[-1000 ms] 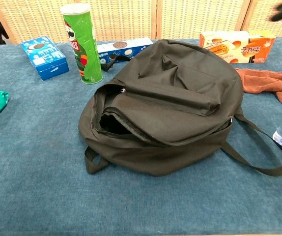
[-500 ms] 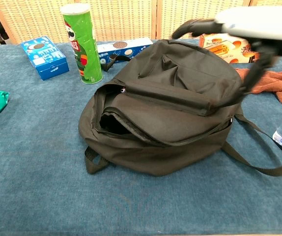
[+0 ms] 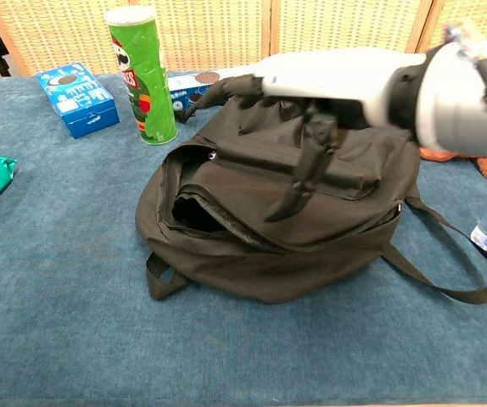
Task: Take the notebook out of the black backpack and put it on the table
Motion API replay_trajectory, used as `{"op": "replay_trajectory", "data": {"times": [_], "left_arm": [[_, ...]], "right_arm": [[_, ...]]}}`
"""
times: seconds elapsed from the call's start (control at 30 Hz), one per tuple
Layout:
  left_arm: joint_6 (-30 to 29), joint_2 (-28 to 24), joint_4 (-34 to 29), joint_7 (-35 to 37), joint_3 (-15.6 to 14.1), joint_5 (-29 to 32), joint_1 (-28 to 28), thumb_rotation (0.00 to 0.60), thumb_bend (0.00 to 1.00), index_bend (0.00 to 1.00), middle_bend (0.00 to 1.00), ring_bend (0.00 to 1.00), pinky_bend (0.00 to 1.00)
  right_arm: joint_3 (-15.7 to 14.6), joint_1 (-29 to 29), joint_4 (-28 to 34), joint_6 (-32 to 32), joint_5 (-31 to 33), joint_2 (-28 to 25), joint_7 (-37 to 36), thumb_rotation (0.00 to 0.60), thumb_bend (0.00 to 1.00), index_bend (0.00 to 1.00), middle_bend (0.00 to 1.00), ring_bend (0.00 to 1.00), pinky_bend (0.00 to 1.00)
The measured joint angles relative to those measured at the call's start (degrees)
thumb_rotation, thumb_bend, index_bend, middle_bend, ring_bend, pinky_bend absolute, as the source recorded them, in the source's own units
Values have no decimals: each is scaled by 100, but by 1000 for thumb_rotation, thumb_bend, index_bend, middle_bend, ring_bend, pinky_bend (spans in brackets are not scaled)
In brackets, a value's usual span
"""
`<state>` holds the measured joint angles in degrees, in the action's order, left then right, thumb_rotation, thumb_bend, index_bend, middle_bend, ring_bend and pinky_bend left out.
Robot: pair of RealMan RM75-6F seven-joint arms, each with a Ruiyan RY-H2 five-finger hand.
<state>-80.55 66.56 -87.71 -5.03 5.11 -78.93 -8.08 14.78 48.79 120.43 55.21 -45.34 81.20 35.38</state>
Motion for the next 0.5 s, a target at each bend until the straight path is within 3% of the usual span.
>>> {"op": "replay_trajectory", "data": {"times": [0.17,0.5], "left_arm": [[20,-2,12,14,7,29,-5,600,95,0,0,0,0],[-30,-66,4,170,32,33,20,600,95,0,0,0,0]], "right_arm": [[-85,253,44,322,406,445,109,600,0,39,0,0,0],[-263,531,-610,829,343,1272,274,600,0,39,0,0,0]]}}
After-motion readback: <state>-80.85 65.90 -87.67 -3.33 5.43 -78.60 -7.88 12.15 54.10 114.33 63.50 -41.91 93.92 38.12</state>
